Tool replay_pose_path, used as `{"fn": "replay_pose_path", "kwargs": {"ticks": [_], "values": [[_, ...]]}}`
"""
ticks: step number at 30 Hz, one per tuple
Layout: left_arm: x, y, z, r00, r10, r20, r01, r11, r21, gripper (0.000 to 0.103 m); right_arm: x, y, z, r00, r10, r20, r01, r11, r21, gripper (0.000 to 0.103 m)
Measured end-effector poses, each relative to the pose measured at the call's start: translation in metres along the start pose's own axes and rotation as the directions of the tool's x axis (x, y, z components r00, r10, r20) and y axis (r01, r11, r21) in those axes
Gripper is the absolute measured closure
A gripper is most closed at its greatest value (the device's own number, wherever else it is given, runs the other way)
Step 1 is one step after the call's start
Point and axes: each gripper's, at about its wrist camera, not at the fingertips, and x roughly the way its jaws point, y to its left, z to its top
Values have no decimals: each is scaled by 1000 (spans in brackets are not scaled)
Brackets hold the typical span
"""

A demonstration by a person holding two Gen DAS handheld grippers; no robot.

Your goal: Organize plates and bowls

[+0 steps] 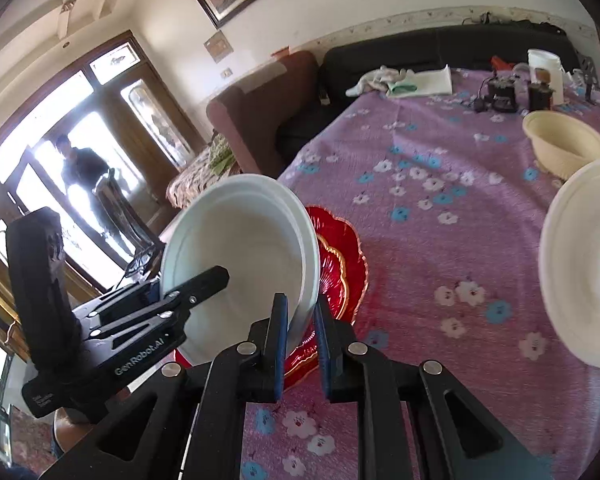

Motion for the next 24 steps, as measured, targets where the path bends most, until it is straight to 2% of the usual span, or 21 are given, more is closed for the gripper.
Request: {"fn": "replay_pose_path", "kwargs": {"ticks": [11, 24], "values": [[27, 19, -9, 997, 24, -71, -27, 999, -42, 77, 44, 1, -7, 996, -21, -89, 22, 1000, 10, 86], [33, 30, -15, 996, 19, -88, -25, 998, -66, 76, 51, 11, -10, 997, -53, -62, 50, 998, -47, 86]]}}
